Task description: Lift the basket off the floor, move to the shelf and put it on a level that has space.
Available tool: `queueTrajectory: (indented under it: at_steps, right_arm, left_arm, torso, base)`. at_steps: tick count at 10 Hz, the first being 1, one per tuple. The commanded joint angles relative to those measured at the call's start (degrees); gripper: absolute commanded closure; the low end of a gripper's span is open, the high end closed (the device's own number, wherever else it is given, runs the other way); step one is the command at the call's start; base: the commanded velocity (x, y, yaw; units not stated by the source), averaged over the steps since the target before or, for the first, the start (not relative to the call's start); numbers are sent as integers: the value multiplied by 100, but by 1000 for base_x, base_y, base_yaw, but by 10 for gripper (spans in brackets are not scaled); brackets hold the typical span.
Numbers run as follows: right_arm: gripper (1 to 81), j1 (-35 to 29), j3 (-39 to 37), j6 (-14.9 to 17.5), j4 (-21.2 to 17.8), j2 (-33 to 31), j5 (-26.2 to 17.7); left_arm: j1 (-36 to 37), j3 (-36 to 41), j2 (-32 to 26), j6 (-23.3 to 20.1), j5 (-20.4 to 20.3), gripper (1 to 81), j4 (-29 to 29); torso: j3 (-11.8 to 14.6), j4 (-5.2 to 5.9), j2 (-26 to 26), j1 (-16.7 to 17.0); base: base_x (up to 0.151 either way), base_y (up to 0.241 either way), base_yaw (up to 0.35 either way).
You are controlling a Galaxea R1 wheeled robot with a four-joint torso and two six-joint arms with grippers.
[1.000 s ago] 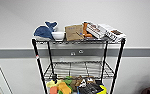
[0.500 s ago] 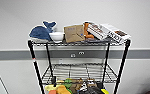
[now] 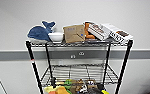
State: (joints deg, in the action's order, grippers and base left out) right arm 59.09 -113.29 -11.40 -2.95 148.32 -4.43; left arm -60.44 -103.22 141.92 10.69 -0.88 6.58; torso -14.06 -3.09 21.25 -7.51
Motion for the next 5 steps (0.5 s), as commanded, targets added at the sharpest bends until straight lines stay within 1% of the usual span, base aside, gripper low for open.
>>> queueTrajectory:
  at_steps: [1, 3, 5]
  right_arm:
    - [811, -709, 141, 32, -21, -142, -58]
    - [811, -779, 350, 6, -30, -212, -58]
    - [811, -859, 1080, 32, -21, -642, 3]
  left_arm:
    - [660, 161, -163, -6, 35, 811, -69]
    - [687, 336, -277, 3, 35, 811, -69]
    - [801, 740, -567, -6, 35, 811, -78]
  torso:
    - [0, 0, 0, 0]
    - [0, 0, 0, 5]
    - [0, 0, 0, 5]
  base:
    - [0, 0, 0]
    - [0, 0, 0]
    - [0, 0, 0]
